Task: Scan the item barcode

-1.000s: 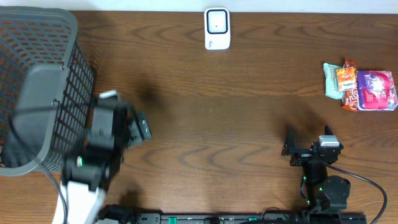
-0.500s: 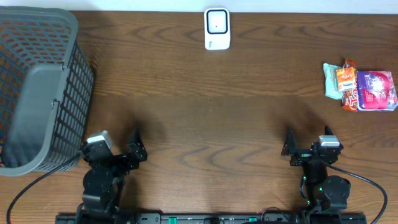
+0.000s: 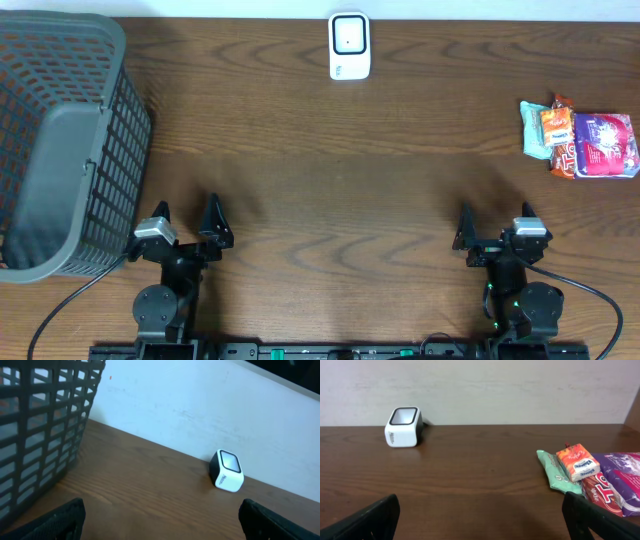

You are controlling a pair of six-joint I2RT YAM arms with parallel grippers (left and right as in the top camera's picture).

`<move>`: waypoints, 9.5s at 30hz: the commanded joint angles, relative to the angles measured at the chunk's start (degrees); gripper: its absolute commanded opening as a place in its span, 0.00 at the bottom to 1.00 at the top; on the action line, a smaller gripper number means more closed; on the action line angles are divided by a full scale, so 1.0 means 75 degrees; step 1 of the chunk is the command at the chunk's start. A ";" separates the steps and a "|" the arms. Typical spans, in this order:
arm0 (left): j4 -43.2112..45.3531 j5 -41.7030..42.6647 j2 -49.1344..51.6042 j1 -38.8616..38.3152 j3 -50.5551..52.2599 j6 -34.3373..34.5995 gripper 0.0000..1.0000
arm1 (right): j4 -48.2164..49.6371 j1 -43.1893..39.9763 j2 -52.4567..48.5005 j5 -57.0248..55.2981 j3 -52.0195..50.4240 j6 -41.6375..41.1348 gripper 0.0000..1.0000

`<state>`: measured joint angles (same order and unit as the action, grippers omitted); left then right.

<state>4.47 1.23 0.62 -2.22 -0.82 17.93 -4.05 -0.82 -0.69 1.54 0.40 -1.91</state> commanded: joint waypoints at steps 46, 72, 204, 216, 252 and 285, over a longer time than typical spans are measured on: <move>-0.1134 0.0239 -0.0073 0.0175 0.0079 -0.2425 0.98 | -0.0032 -0.0050 0.0050 0.0012 -0.0012 -0.0052 0.99; -0.1128 0.0239 -0.0052 0.0172 0.0079 -0.2419 0.98 | -0.0032 -0.0050 0.0047 0.0012 -0.0012 -0.0052 0.99; -0.1128 0.0239 -0.0052 0.0172 0.0079 -0.2419 0.98 | -0.0032 -0.0050 0.0047 0.0012 -0.0012 -0.0052 0.99; -0.1128 0.0236 -0.0052 0.0172 0.0079 -0.2419 0.98 | -0.0032 -0.0050 0.0047 0.0012 -0.0012 -0.0052 0.99; -0.1128 0.0239 -0.0052 0.0172 0.0079 -0.2419 0.98 | -0.0032 -0.0050 0.0047 0.0012 -0.0012 -0.0052 0.99; -0.1125 0.0236 -0.0052 0.0172 0.0079 -0.2419 0.98 | -0.0032 -0.0050 0.0047 0.0012 -0.0012 -0.0052 0.99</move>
<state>-1.21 3.49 0.58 -1.21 -0.69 0.99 -4.05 -0.82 -0.69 1.54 0.40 -1.91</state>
